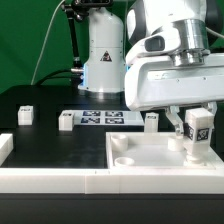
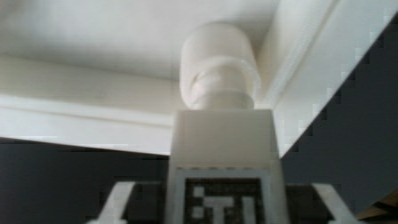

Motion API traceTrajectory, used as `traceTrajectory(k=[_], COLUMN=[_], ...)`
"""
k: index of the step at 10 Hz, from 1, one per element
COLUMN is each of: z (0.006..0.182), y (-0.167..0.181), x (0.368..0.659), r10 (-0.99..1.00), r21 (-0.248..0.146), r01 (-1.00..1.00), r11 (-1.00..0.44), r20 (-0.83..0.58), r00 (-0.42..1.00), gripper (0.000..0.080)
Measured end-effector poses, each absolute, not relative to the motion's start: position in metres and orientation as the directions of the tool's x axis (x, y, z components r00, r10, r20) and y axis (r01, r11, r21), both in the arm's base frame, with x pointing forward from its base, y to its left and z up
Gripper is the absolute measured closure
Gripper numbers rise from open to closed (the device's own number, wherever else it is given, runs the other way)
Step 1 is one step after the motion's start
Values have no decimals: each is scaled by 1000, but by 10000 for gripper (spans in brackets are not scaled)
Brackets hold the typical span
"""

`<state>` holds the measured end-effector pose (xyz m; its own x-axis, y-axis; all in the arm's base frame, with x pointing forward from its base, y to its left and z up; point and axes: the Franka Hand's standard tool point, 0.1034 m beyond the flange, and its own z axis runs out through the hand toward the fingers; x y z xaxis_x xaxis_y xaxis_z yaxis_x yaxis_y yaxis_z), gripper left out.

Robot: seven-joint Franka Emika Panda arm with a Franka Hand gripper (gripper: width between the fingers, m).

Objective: Assemble one leg

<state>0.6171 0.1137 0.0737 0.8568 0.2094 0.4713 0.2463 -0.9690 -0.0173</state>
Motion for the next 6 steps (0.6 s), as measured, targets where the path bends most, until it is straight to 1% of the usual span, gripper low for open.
traceTrajectory(k=[3, 6], z=[64, 63], y=[115, 118], x=[613, 615], r10=[212, 167], r21=[-19, -32], r01=[249, 211], r11=[-968, -977], r20=[465, 502], r00=[859, 849], gripper=[512, 512])
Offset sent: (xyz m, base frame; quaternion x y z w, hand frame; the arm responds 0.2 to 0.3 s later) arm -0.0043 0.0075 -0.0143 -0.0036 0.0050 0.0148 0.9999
